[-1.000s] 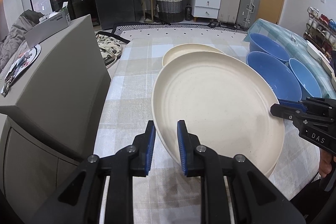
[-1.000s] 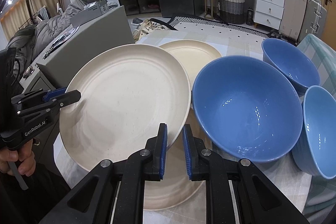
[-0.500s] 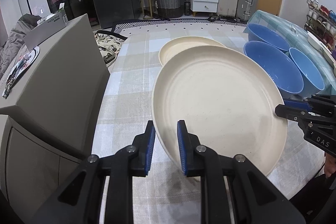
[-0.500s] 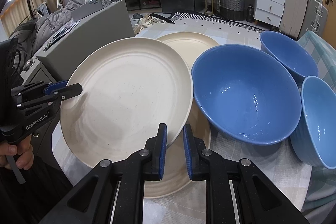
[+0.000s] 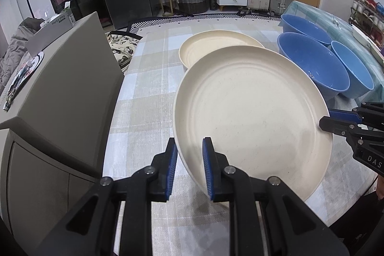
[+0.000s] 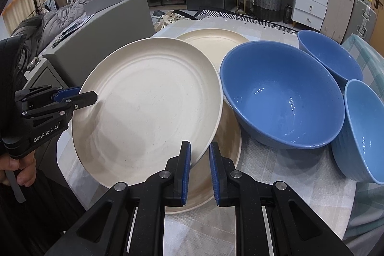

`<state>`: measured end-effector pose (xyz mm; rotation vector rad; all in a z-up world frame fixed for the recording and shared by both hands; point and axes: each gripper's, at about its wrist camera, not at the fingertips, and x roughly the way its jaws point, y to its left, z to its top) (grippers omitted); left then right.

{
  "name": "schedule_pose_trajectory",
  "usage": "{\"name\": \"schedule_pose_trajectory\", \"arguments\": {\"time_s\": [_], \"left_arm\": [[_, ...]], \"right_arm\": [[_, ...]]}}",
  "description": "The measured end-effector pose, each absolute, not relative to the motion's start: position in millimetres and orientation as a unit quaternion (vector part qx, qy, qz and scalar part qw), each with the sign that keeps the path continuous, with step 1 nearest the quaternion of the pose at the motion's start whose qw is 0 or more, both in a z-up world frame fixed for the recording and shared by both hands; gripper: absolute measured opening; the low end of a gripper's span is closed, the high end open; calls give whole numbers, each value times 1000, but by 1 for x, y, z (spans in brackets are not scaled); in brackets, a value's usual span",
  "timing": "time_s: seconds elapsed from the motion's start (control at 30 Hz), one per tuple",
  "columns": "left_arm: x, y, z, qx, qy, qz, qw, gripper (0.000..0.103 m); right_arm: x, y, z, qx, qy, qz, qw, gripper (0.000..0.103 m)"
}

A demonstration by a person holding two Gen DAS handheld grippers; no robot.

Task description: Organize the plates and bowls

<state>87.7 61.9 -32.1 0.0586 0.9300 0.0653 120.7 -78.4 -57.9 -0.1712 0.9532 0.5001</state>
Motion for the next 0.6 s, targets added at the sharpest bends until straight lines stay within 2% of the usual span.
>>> {"name": "schedule_pose_trajectory", "arguments": {"time_s": [0.6], "left_arm": [[94, 44, -51, 53, 475, 21, 878, 18]], "right_arm": [[123, -89, -70, -89, 481, 218, 845, 15]]}}
